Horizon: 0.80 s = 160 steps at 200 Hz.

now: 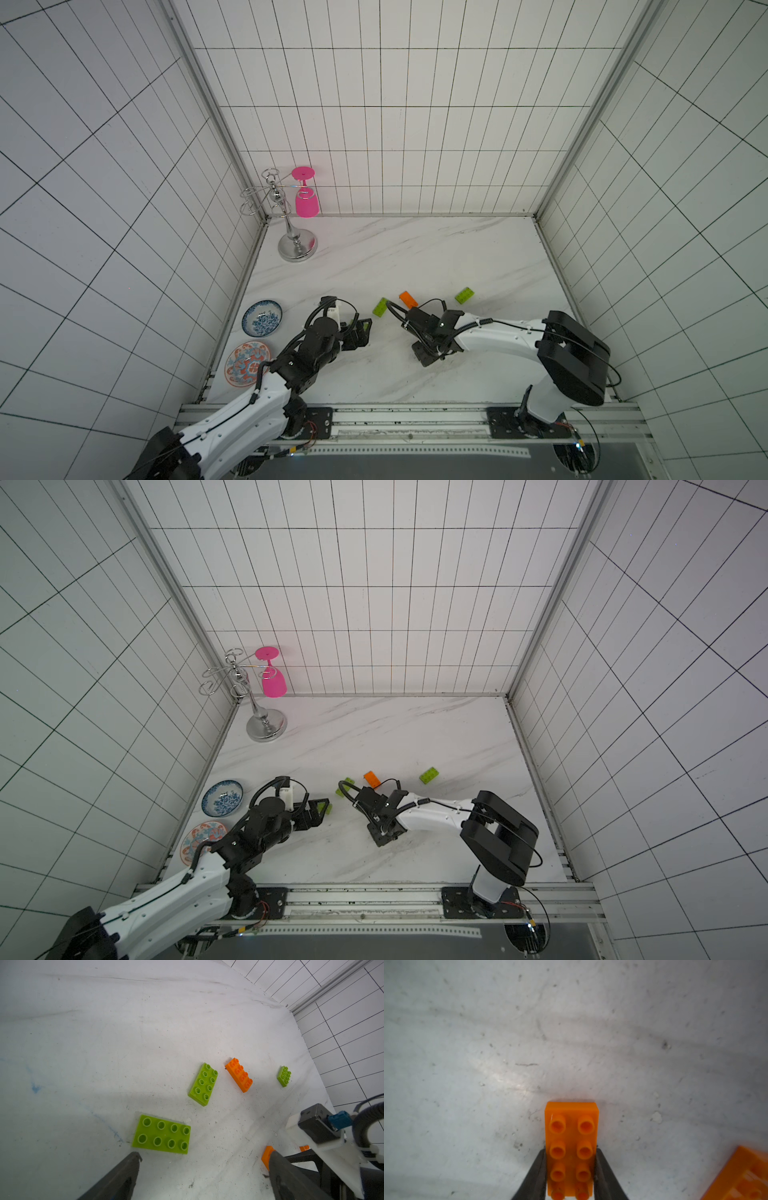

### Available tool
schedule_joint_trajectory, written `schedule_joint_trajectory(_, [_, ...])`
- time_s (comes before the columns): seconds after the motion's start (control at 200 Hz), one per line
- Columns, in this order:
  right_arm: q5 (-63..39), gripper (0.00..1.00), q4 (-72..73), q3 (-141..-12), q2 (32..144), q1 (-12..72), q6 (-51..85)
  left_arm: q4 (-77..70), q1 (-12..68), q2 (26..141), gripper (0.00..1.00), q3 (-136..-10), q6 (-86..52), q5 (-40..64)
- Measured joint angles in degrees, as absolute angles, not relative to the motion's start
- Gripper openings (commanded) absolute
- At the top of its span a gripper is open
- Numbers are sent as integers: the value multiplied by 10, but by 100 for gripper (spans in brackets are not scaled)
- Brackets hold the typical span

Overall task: Assemble a small pinwheel with lego
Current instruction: Assemble the lego brick at the center of the board.

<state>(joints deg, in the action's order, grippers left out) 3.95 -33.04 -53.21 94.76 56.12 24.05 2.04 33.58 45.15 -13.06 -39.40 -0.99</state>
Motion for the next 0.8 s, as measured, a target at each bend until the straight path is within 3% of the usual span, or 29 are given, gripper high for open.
schedule_joint_trajectory(0.465, [5,30,-375,-638,1029,426,97,-50,266,560,98,-197,-365,58])
schedule_joint_trajectory(0.8, [1,29,-387,-699,1074,410,46,-71,227,639,98,-235,-340,100])
